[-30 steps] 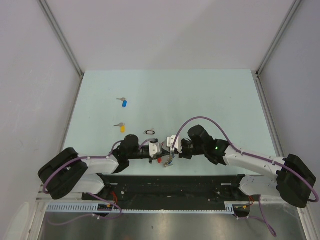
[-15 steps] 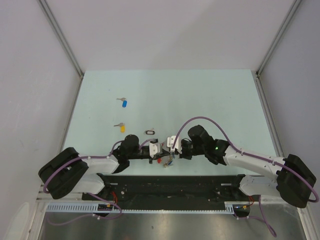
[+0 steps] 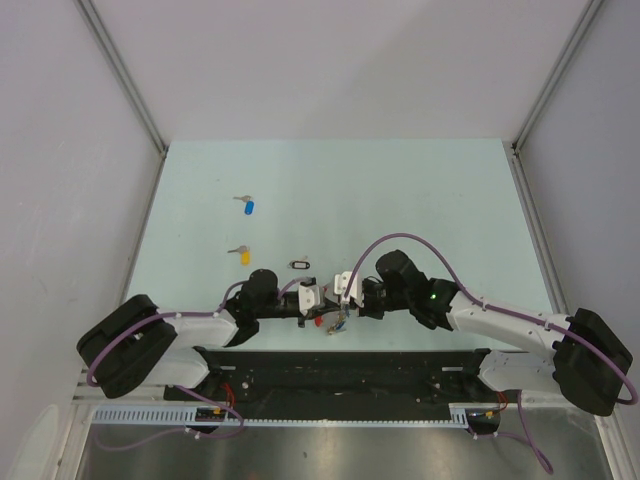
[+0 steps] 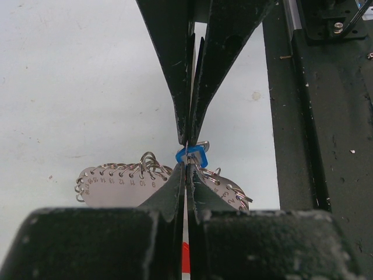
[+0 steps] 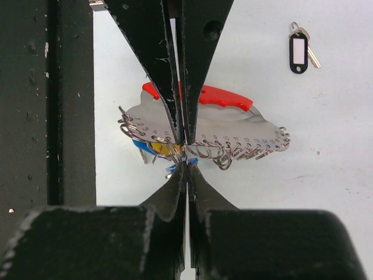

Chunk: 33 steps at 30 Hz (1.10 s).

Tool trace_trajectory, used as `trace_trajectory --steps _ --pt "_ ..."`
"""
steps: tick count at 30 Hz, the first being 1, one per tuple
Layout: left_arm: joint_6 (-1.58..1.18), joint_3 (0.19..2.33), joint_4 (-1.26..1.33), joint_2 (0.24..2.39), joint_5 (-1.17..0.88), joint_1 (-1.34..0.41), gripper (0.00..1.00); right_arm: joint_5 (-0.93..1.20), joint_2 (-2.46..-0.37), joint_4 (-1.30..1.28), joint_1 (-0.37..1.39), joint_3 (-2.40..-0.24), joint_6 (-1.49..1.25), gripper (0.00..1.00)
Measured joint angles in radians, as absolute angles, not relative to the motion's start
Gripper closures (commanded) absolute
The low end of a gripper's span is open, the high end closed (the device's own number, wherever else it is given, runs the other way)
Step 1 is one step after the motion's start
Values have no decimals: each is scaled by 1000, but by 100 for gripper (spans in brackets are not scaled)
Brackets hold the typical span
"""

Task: Put the keys on the keyring

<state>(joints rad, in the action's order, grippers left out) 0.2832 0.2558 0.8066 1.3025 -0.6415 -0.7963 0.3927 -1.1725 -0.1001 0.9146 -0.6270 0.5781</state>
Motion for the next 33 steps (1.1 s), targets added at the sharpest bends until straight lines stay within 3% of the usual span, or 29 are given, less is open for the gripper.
trace_trajectory --steps 33 --pt "269 256 823 1311 -642 -788 100 399 -1172 -101 912 -627 578 100"
